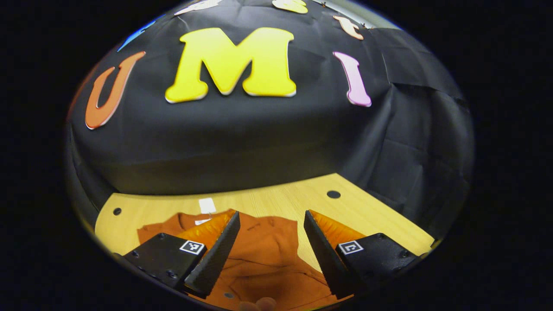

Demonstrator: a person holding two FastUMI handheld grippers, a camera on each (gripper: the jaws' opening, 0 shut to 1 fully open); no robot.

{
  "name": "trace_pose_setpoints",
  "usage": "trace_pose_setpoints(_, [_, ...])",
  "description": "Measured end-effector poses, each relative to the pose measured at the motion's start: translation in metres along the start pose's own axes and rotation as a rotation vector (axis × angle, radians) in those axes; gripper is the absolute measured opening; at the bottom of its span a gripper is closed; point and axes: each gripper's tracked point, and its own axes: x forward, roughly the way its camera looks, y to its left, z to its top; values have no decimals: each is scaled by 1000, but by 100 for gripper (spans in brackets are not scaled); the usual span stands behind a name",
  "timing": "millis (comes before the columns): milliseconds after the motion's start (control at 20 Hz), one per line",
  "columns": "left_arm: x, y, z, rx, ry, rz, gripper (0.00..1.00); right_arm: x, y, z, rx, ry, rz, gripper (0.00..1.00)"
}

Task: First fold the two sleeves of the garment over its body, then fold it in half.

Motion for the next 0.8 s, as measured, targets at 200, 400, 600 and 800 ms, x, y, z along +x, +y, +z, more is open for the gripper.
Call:
trace_pose_setpoints(200, [-64, 27, 54, -2, -144, 41, 97, 17, 47, 22, 2, -54, 113, 84])
trace_pose_setpoints(400, [-115, 56, 77, -87, -213, 95, 100, 25, 86, 41, -8, -111, 212, 84])
trace_pose_setpoints(600, [-157, 90, 89, -116, -264, 178, 97, 26, 119, 47, 8, -130, 284, 84])
trace_pose_setpoints(800, [-190, 122, 88, -126, -286, 258, 97, 23, 141, 48, 2, -135, 329, 85])
